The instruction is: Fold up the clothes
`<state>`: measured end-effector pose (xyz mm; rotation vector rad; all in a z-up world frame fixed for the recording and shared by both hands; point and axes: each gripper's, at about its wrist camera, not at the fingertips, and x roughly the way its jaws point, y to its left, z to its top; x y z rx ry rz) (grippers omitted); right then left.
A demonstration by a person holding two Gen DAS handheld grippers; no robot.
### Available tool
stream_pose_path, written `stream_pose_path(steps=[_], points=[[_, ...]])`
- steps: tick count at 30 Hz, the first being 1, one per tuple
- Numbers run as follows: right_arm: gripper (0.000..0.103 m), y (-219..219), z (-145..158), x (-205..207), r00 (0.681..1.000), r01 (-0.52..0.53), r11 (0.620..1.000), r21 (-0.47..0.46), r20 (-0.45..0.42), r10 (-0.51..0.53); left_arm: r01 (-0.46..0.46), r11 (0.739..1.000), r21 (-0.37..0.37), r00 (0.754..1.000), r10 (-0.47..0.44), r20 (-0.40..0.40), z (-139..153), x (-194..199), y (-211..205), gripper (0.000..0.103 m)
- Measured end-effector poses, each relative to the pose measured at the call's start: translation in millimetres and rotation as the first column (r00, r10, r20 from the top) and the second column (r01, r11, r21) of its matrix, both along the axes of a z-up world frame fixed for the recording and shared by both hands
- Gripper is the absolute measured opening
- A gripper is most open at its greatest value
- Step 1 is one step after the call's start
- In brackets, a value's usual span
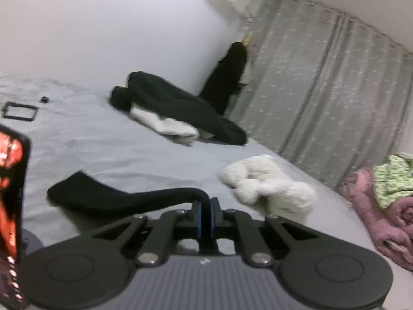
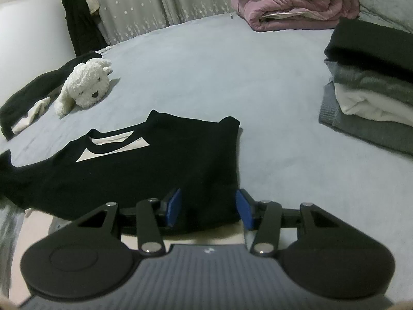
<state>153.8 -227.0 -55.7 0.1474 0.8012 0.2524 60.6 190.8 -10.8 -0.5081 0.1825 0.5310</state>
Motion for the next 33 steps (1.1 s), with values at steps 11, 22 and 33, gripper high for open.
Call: stream_pose_path(steps=[11, 22, 33], points=[[0.051, -1, 3, -1, 1.000, 0.006, 1.000, 0.006, 0.008, -0.006, 0.280, 0.959, 0.047, 0.959, -0.282, 0.042, 10, 6, -46, 0.006], [0.051, 0, 3, -1, 1.000, 0.006, 1.000, 0.005, 0.007, -0.006, 0.528, 0.847, 0.061, 0.847, -0.521, -0.104, -21, 28, -100, 0.006], [0.051, 3, 6, -3, 1.000, 0.001, 1.000, 0.004, 0.019, -0.001, 0.633, 0.774, 0.002, 0.726, -0.593, -0.349, -72, 49, -128, 0.007]])
